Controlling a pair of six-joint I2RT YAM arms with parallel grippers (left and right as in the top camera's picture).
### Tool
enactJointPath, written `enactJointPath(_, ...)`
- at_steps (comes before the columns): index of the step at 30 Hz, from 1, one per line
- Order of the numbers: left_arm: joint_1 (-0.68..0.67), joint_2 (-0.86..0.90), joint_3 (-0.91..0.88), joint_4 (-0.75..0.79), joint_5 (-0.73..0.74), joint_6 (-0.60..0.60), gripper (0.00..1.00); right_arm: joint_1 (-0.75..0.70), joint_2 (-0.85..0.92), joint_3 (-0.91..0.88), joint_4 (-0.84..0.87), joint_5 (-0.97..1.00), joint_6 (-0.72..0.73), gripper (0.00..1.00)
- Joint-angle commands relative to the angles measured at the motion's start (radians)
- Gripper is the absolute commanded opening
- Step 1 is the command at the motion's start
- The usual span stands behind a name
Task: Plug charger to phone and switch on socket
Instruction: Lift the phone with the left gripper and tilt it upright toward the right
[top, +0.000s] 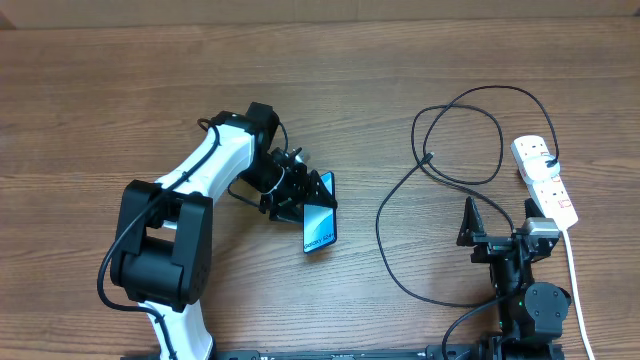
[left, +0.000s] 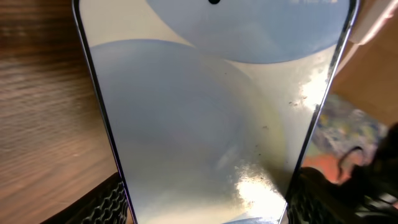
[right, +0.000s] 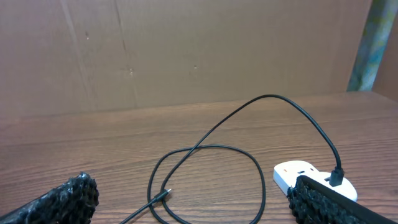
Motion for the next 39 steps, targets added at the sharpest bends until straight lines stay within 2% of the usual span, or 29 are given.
enactJointPath(1, 0.027, 0.005, 0.028, -0.002, 0.169, -0.068, 0.59, 0.005, -0.008, -0.01, 0.006, 0.012, -0.001, 1.0)
enactJointPath(8, 0.052, 0.005, 0.028, 0.053, 0.208, -0.182, 0.59, 0.005, -0.008, -0.01, 0.006, 0.012, -0.001, 1.0)
enactJointPath(23, 0.069, 0.005, 0.028, 0.114, 0.234, -0.254, 0.59, 0.005, -0.008, -0.01, 0.006, 0.012, -0.001, 1.0)
enactJointPath(27, 0.069, 0.005, 0.028, 0.153, 0.234, -0.313, 0.59, 0.005, -0.008, -0.01, 0.006, 0.012, -0.001, 1.0)
enactJointPath(39, 0.069, 0.005, 0.028, 0.156, 0.251, -0.352, 0.59, 0.005, -0.008, -0.01, 0.006, 0.012, -0.001, 1.0)
